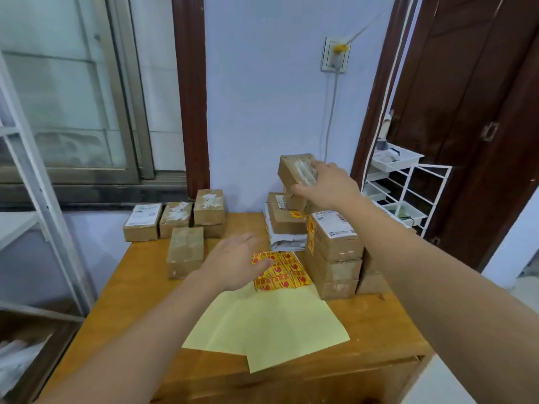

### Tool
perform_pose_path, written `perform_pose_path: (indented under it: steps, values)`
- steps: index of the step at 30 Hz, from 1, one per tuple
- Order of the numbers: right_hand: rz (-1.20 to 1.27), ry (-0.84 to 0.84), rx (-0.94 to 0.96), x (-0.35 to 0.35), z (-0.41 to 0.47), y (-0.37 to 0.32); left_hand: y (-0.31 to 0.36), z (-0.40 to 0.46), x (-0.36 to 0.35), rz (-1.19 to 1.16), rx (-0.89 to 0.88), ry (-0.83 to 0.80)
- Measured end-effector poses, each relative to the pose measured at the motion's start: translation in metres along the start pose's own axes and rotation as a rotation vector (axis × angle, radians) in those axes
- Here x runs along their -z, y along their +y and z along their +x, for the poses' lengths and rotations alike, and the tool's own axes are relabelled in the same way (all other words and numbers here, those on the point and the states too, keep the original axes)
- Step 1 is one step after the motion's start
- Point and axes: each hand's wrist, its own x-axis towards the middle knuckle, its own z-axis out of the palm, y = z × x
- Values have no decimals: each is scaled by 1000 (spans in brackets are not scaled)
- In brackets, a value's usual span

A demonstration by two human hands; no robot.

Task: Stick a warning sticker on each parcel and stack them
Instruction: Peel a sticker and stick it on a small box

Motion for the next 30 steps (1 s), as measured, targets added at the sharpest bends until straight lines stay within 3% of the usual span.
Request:
perform_pose_path:
  steps: [5, 16, 24, 30]
  values:
    - [19, -95, -77, -17, 73, 8, -14, 30, -4, 62, -20, -38]
    - [-130, -123, -178, -80, 169, 13, -59, 85, -36, 53, -41, -19]
    - [-299, -220, -173, -102, 183, 16, -66, 89, -50, 23, -81, 23]
    - [-411, -104, -50, -88, 170, 3, -76, 65, -36, 17, -46, 32]
